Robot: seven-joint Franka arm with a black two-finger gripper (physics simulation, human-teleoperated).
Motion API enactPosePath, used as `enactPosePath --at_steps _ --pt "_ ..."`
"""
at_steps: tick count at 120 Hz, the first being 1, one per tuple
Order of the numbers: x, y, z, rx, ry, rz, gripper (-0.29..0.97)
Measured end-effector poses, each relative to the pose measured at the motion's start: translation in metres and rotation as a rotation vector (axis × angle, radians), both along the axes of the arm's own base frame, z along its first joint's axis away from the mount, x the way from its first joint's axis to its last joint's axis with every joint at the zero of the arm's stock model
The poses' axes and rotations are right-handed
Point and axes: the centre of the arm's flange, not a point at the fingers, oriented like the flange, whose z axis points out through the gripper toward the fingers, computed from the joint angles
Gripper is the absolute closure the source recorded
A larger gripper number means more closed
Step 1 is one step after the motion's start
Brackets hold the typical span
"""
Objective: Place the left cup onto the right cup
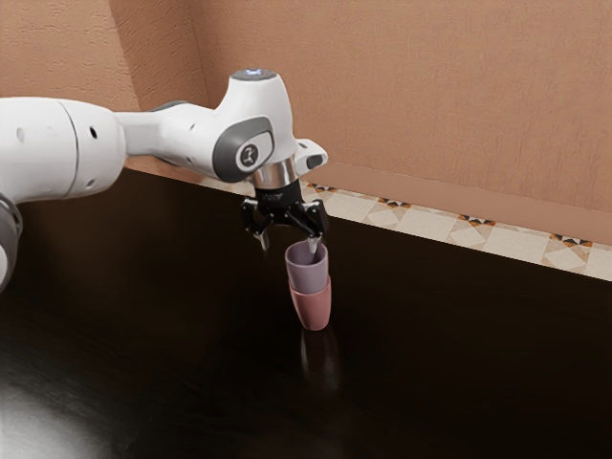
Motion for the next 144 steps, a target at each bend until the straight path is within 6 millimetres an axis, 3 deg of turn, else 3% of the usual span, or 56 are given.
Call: enactPosePath --at_steps 34,52,82,124,144 --pt "-0.003 0.001 0.024 0.007 -0.025 -0.008 0.0" --pt "-0.012 0.009 0.057 0.006 -0.038 -0.001 0.0" --pt "-0.045 0.025 0.114 0.015 0.012 0.004 0.0" --pt "-0.057 0.085 0.134 0.026 0.118 -0.062 0.0" --pt "-0.058 0.096 0.136 0.02 0.133 -0.137 0.0"
